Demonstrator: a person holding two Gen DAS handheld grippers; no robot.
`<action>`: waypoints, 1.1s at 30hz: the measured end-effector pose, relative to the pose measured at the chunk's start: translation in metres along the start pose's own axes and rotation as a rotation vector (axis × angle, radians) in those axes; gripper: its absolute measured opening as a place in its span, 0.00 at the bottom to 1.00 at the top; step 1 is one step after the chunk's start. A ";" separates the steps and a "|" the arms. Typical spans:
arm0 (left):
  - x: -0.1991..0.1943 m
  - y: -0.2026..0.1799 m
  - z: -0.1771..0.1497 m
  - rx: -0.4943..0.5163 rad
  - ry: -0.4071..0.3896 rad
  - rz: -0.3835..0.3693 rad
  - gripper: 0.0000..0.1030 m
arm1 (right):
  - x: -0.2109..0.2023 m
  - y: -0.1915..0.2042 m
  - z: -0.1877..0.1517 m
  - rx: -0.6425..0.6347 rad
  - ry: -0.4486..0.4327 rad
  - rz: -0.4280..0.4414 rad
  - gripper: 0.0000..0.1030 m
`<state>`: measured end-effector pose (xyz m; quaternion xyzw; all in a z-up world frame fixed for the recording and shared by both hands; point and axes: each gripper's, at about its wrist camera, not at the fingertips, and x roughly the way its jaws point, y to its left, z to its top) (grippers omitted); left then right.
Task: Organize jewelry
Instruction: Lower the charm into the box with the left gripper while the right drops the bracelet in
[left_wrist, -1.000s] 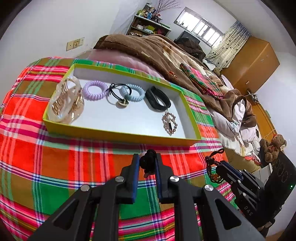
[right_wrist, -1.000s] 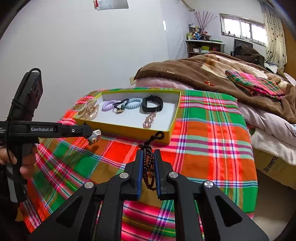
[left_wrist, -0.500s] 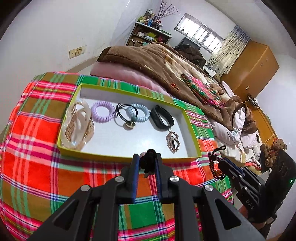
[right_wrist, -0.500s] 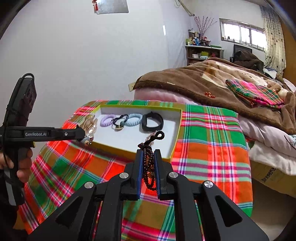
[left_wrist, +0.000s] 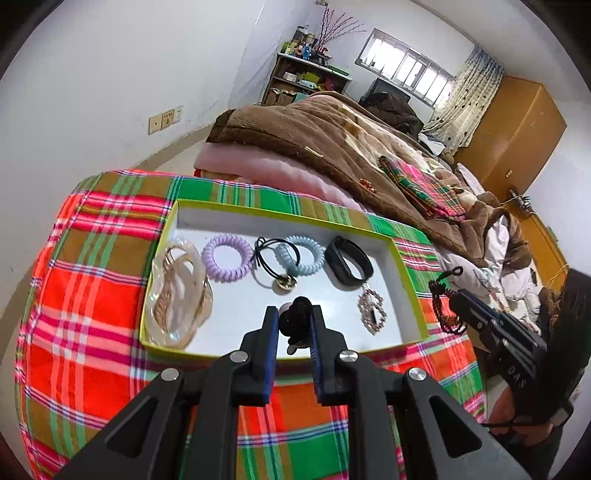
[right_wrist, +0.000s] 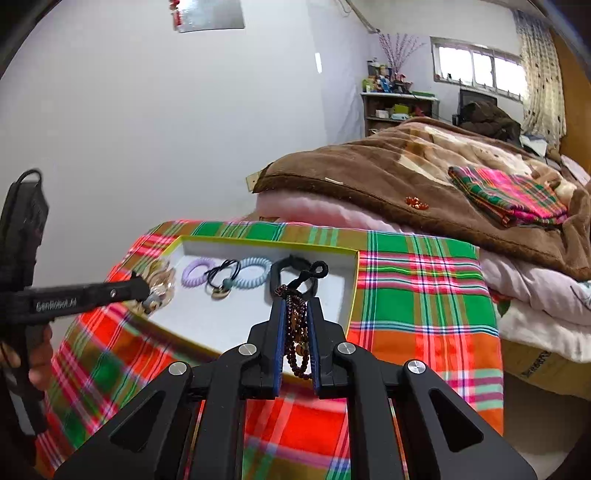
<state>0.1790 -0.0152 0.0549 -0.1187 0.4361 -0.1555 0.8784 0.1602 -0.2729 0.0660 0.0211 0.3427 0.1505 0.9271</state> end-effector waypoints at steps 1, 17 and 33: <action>0.002 0.000 0.002 -0.002 0.003 -0.002 0.16 | 0.004 -0.001 0.002 0.005 0.002 -0.005 0.11; 0.040 0.005 0.005 -0.006 0.046 -0.002 0.16 | 0.060 -0.020 0.021 0.096 0.057 -0.060 0.11; 0.061 0.010 0.001 -0.016 0.074 -0.005 0.16 | 0.101 -0.020 0.032 0.080 0.119 -0.148 0.11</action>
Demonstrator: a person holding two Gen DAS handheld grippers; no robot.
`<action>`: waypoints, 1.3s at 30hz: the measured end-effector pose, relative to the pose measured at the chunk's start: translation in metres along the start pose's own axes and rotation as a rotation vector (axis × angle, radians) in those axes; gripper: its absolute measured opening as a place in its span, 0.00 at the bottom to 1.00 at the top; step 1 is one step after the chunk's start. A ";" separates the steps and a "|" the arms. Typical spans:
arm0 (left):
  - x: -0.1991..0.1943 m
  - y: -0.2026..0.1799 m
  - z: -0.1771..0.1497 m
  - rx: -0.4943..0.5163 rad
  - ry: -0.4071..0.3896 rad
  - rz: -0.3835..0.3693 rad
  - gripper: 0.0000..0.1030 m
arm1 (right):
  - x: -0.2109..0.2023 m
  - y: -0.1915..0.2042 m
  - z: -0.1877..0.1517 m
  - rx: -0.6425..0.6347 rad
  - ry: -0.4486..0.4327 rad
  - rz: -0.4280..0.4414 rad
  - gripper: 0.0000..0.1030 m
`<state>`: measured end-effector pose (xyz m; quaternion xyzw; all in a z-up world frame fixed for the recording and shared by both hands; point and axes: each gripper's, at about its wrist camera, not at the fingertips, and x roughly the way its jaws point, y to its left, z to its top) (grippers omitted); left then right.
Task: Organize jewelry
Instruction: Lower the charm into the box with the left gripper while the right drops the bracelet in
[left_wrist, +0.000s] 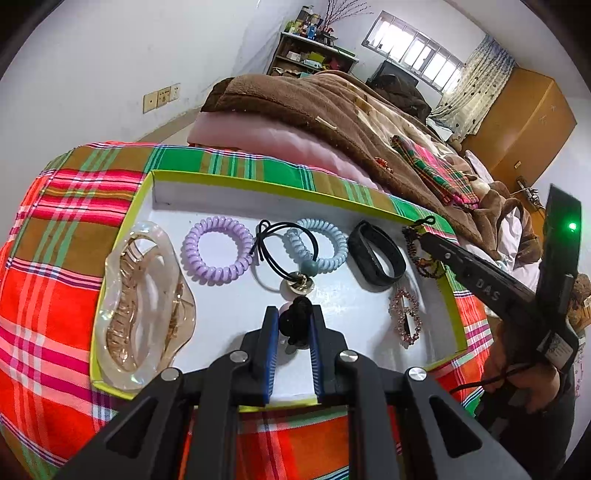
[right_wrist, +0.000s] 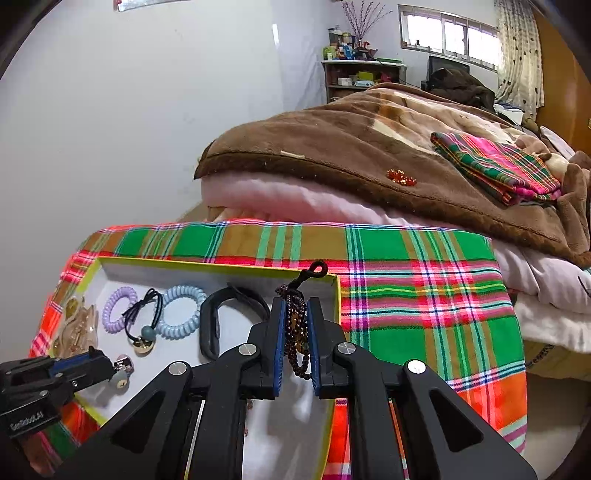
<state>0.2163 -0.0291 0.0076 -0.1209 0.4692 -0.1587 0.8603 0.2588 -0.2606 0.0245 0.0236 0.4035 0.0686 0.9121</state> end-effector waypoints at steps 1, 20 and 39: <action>0.001 0.000 0.000 0.002 0.000 0.001 0.16 | 0.002 0.000 0.000 -0.003 0.004 -0.003 0.11; 0.007 0.001 0.003 -0.014 0.016 -0.018 0.17 | 0.019 0.003 -0.003 -0.015 0.042 -0.024 0.12; 0.002 0.004 0.005 -0.031 0.015 -0.014 0.34 | 0.013 0.002 -0.001 -0.002 0.024 -0.014 0.16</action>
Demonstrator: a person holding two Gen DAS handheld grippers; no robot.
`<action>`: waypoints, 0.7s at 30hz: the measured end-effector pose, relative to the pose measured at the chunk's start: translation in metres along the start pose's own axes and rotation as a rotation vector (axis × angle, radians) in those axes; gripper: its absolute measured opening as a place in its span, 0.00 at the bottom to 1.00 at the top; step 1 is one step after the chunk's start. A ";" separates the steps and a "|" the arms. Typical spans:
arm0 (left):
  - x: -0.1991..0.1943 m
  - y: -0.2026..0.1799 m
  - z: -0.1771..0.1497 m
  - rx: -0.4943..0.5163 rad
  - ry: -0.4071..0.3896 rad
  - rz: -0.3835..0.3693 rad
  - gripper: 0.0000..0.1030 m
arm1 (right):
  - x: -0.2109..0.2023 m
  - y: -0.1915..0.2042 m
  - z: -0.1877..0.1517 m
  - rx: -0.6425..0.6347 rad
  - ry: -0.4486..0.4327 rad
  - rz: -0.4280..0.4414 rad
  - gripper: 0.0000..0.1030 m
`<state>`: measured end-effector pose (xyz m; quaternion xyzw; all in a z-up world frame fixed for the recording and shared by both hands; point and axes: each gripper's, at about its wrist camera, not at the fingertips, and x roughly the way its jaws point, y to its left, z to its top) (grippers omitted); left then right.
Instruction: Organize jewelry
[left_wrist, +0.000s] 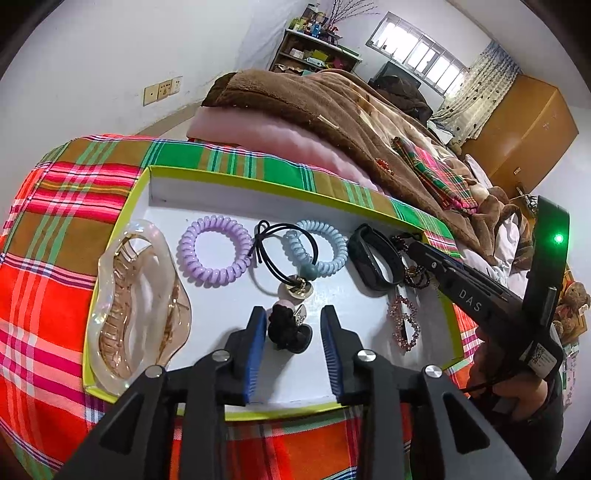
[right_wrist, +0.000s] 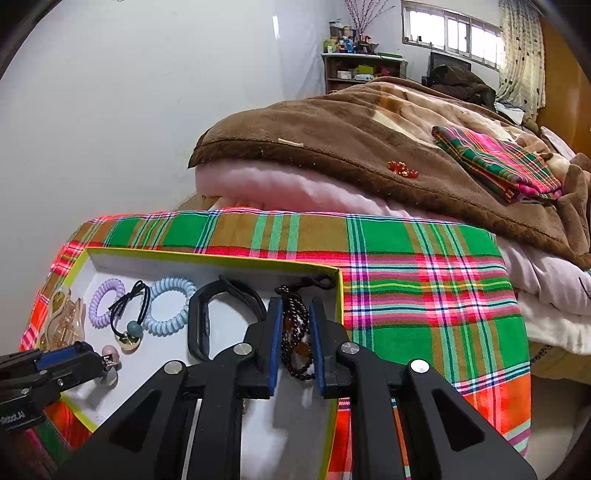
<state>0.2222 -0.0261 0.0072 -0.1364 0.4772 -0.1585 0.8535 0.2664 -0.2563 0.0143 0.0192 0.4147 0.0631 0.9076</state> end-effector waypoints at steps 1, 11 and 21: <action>-0.001 0.000 0.000 0.000 -0.002 0.000 0.36 | -0.001 0.000 0.000 0.001 -0.001 -0.003 0.16; -0.016 -0.006 -0.002 0.013 -0.028 0.009 0.48 | -0.015 0.001 -0.001 0.009 -0.027 0.012 0.21; -0.051 -0.024 -0.017 0.071 -0.110 0.098 0.55 | -0.067 0.010 -0.017 0.002 -0.119 0.053 0.44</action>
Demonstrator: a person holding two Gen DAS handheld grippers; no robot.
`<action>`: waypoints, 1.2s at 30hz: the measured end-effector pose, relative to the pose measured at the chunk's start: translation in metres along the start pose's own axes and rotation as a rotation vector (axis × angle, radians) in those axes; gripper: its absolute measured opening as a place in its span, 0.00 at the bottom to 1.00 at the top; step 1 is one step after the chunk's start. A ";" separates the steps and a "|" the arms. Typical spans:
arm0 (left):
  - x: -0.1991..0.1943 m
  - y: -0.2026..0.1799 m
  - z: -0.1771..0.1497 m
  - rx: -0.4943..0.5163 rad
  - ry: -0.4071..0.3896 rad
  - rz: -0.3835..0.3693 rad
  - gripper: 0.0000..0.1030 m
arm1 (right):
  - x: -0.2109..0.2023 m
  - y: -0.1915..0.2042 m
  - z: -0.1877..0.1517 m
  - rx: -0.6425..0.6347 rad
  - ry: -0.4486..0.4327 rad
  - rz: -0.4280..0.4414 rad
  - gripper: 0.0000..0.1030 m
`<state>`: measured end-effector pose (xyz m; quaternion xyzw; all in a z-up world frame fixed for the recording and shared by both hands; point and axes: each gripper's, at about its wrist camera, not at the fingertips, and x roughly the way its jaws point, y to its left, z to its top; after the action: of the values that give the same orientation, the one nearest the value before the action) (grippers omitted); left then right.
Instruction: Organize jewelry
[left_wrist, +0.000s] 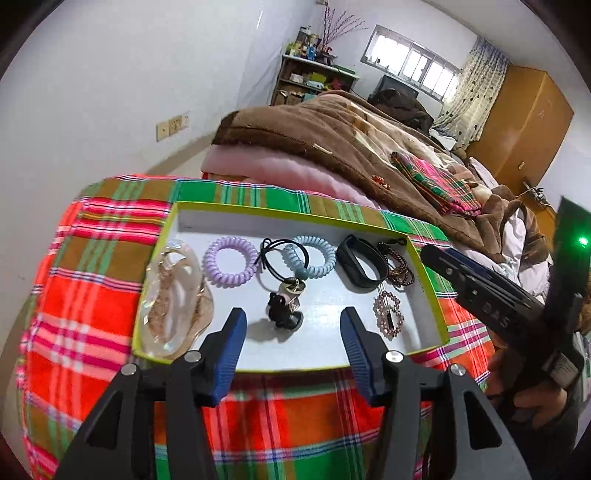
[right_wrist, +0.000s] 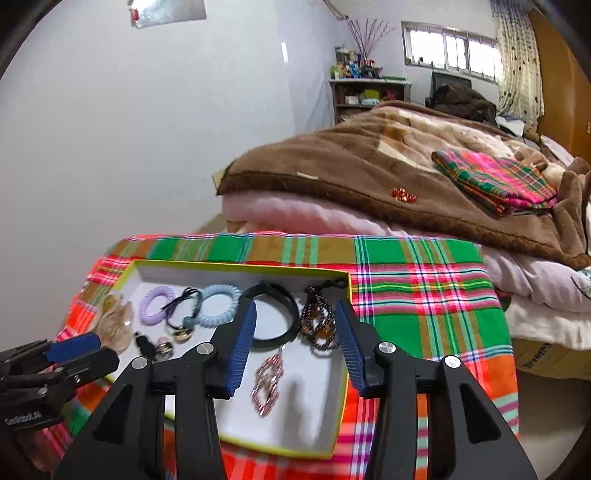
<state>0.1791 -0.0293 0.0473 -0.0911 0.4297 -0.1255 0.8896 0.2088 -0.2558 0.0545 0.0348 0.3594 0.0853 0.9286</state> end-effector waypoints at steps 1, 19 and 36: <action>-0.004 0.000 -0.002 0.000 -0.008 0.006 0.56 | -0.005 0.002 -0.002 -0.002 -0.007 -0.001 0.44; -0.051 -0.005 -0.045 0.056 -0.110 0.225 0.58 | -0.083 0.032 -0.062 0.021 -0.070 -0.019 0.44; -0.075 -0.011 -0.085 0.084 -0.179 0.271 0.58 | -0.103 0.048 -0.102 -0.004 -0.070 0.004 0.45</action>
<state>0.0662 -0.0215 0.0537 -0.0057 0.3514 -0.0137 0.9361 0.0589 -0.2269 0.0530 0.0364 0.3265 0.0869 0.9405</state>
